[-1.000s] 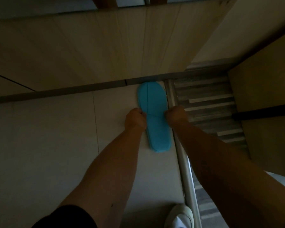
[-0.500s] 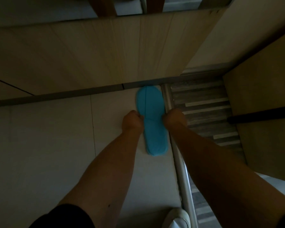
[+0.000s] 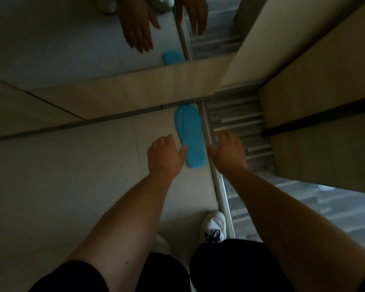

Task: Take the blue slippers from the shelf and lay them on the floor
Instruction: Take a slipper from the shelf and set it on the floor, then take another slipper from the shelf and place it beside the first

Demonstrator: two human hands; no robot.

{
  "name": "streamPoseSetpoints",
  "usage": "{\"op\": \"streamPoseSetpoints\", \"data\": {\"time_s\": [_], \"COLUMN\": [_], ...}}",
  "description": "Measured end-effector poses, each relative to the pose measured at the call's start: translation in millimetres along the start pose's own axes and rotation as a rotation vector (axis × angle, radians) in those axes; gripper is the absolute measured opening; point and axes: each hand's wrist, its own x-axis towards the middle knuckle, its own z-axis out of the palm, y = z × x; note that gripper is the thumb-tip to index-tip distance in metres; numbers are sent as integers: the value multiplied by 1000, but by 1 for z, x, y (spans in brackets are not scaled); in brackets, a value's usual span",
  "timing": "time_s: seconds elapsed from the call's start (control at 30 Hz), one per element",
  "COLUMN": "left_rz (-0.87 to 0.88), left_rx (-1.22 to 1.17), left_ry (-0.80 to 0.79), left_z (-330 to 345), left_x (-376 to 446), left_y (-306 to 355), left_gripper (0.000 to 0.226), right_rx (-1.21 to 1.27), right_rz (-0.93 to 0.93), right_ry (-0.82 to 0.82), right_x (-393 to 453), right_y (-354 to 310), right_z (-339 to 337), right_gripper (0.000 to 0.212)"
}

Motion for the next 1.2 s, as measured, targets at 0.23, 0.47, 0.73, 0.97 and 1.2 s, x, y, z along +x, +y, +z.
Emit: {"op": "streamPoseSetpoints", "data": {"time_s": [0.23, 0.47, 0.73, 0.97, 1.2], "left_rz": [195, 311, 583, 651, 623], "left_rx": [200, 219, 298, 297, 325], "left_ry": [17, 17, 47, -6, -102], "left_z": [-152, -268, -299, -269, -221], "left_x": [-113, -195, -226, -239, -242], "left_y": [30, 82, 162, 235, 312], "left_gripper": [81, 79, 76, 74, 72], "right_rx": [-102, -158, -81, 4, 76], "right_rz": [-52, -41, 126, 261, 364], "right_ry": [-12, 25, 117, 161, 163], "right_x": [-133, -215, -249, -259, -237], "right_y": [-24, -37, 0, 80, 167], "right_z": [-159, -285, -343, -358, -367], "right_gripper": [74, 77, 74, 72, 69]}}
